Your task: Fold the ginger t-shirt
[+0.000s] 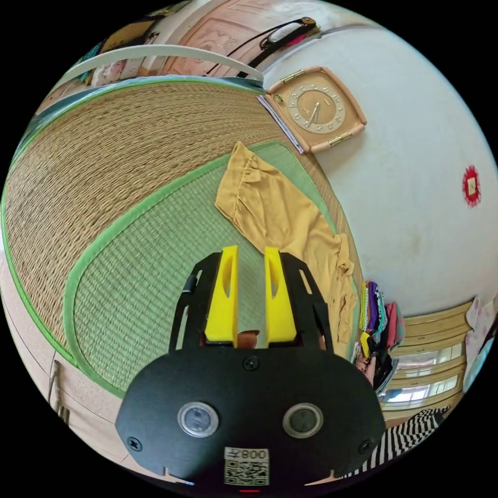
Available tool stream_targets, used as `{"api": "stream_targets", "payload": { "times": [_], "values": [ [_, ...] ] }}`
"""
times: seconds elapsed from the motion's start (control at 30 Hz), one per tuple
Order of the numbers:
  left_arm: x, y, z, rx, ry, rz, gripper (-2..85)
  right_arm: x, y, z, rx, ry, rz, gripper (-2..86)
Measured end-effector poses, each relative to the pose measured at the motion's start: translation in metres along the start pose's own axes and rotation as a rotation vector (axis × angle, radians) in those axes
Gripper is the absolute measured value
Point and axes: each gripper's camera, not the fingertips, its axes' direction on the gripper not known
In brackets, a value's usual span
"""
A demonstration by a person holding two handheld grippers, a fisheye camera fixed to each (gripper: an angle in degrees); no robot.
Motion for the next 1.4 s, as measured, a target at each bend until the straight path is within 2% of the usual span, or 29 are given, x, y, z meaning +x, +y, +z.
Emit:
{"api": "stream_targets", "payload": {
  "times": [0.17,0.37,0.57,0.87,1.07,1.23,1.4],
  "values": [
    [-0.059,-0.030,-0.001,0.032,0.164,-0.110,6.5,-0.063,0.004,0.152,-0.270,-0.002,-0.139,4.0],
    [-0.103,-0.040,-0.007,0.066,0.264,-0.121,3.8,-0.156,0.011,0.318,-0.476,0.079,-0.392,6.8],
    [-0.132,-0.046,-0.016,0.108,0.305,-0.017,2.4,-0.247,0.026,0.486,-0.609,0.160,-0.636,7.6],
    [-0.162,-0.051,-0.029,0.144,0.333,0.015,2.0,-0.327,0.071,0.706,-0.702,0.376,-0.841,8.3],
    [-0.170,-0.056,-0.033,0.136,0.342,0.029,1.8,-0.327,0.105,0.804,-0.771,0.543,-0.869,8.0],
    [-0.172,-0.057,-0.036,0.133,0.342,0.033,1.7,-0.326,0.115,0.821,-0.703,0.595,-0.907,5.2],
    [-0.171,-0.056,-0.039,0.135,0.346,0.032,1.7,-0.314,0.105,0.823,-0.694,0.541,-0.880,1.8]
  ]
}}
